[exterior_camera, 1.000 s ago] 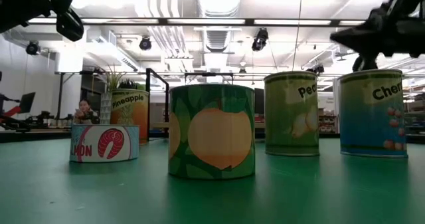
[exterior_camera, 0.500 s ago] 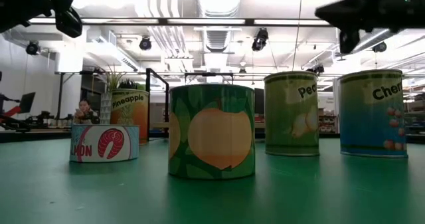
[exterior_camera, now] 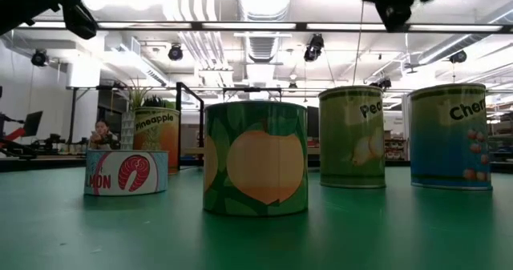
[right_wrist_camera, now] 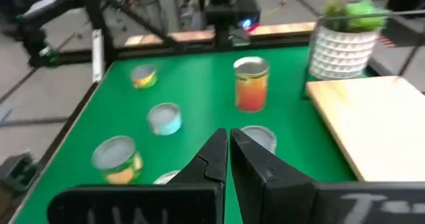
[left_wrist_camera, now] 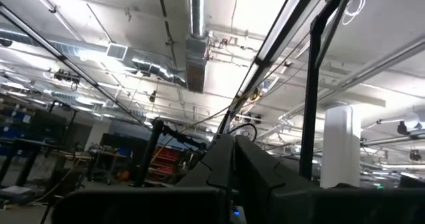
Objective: Pick and place cans onto a shelf
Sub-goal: Put the canned pears on the shelf
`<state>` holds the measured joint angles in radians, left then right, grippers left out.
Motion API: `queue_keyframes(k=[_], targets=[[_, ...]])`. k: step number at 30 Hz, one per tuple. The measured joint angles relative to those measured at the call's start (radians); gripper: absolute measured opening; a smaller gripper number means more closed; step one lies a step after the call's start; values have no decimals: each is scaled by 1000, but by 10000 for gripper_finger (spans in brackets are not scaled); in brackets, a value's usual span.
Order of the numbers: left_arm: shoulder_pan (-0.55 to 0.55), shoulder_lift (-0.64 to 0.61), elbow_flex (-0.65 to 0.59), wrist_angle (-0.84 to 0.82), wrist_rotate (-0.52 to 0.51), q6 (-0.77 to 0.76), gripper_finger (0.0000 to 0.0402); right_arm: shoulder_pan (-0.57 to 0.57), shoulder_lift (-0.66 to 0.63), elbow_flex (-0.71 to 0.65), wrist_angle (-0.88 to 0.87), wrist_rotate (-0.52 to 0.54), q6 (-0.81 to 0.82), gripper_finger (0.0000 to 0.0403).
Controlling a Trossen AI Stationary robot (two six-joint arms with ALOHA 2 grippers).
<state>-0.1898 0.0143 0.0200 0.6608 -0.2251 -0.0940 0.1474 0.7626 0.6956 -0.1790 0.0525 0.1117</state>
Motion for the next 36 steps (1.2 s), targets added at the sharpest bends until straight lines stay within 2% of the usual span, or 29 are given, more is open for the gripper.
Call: queue_keyframes(k=[5,13,15,24,29,36], targets=[[0,0,0,32,-1,77,0,76,123,118,-168,9,25,9],[0,0,0,107,-5,164,0,210,310,284,-467,173,108,9],[0,0,0,110,-5,181,0,234,356,313,-502,208,121,9],[0,0,0,133,-5,195,0,243,541,403,-502,211,114,14],[0,0,0,133,-5,195,0,243,623,475,-510,211,115,63],[0,0,0,133,-4,191,0,242,697,552,-556,210,155,188]])
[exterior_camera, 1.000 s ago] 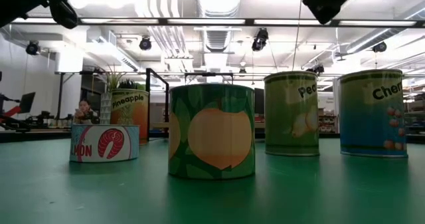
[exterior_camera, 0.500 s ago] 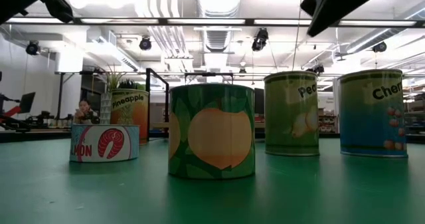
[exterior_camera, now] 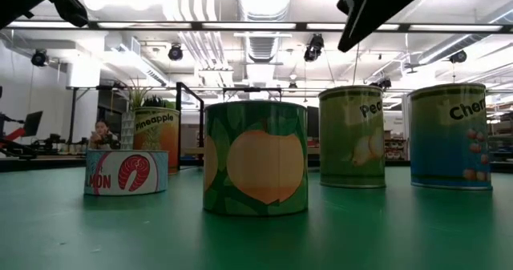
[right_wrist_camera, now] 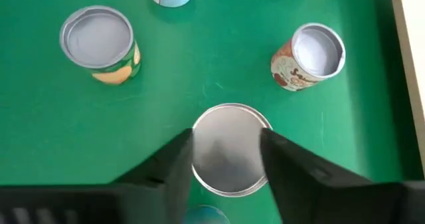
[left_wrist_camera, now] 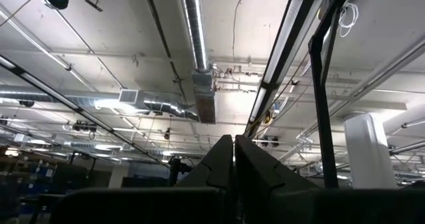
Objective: Pick and place cans onto a shelf
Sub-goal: Put the canned pears on the shelf
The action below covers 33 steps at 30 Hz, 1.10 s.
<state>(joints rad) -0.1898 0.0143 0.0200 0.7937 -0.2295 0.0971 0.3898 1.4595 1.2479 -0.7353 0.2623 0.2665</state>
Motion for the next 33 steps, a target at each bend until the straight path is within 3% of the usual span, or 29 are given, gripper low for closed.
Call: queue_keyframes(k=[6,11,23,27,33], targets=[[0,0,0,0,0,0,0,-2,39,13,-70,1,14,301],[0,0,0,1,0,0,0,-2,73,2,-84,-7,25,362],[0,0,0,-2,-53,3,0,-61,129,-10,-95,-40,5,370],[0,0,0,-2,-53,3,0,-84,127,-22,-50,-100,-17,370],[0,0,0,-2,-53,3,0,-92,127,-25,27,-157,-38,344]])
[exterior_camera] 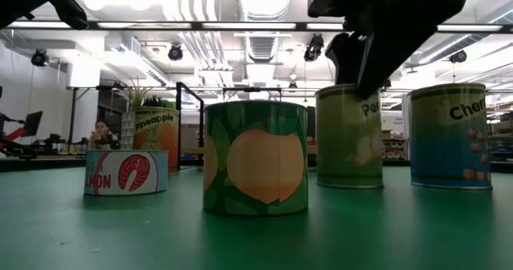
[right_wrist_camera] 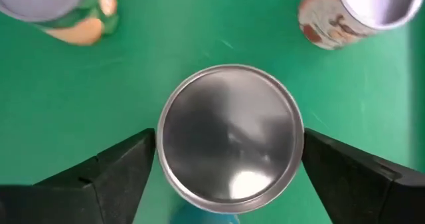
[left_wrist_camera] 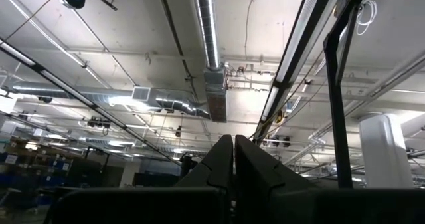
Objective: Pick and place cans onto a shelf
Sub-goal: Put the canned pears on the shelf
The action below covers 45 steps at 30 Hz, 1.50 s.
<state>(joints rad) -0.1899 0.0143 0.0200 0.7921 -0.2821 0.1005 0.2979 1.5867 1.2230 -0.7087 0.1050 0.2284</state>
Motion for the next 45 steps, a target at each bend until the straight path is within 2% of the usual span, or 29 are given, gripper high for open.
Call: queue_keyframes(k=[7,17,26,35,40,45], targets=[[0,0,0,1,0,0,0,-9,0,-2,16,-8,10,304],[0,0,0,4,0,0,0,-11,11,1,41,0,7,326],[0,0,0,13,0,0,0,-80,-8,175,-89,-1,-20,318],[0,0,0,31,0,0,0,-319,17,412,-110,31,-127,318],[0,0,0,44,0,0,0,-484,88,468,-39,33,-221,319],[0,0,0,51,0,0,0,-609,209,501,47,-47,-222,319]])
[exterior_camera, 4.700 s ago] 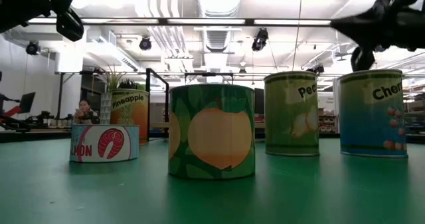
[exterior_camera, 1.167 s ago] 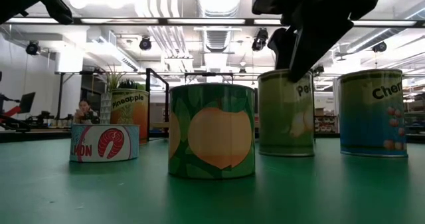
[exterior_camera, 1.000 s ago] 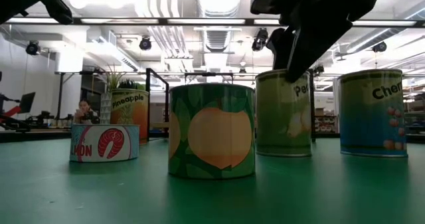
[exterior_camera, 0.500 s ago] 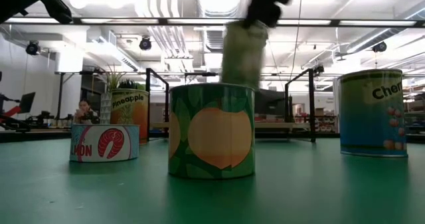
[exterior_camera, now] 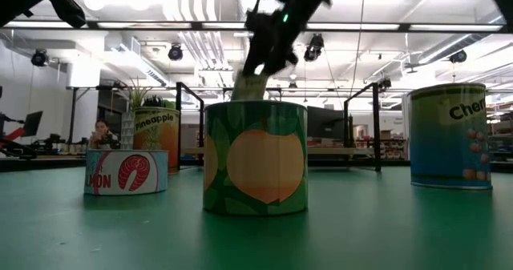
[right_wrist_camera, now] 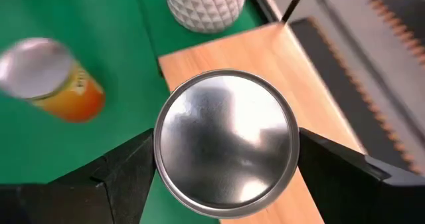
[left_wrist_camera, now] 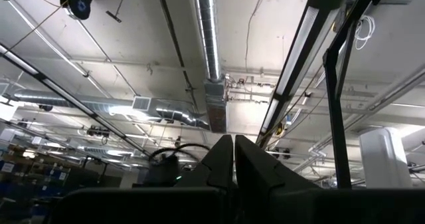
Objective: Pick and place cans onto a shelf
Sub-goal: Put the canned pears on the shelf
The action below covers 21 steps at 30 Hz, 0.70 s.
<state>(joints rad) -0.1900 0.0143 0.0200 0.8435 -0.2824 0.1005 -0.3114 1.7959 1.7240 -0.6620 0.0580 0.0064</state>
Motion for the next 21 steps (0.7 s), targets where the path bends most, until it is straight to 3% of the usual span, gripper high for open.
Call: queue_keyframes(k=[8,21], targets=[[0,0,0,8,0,0,0,-69,121,73,-12,-39,-27,321],[0,0,0,31,0,22,0,-74,166,105,-12,-32,-54,353]])
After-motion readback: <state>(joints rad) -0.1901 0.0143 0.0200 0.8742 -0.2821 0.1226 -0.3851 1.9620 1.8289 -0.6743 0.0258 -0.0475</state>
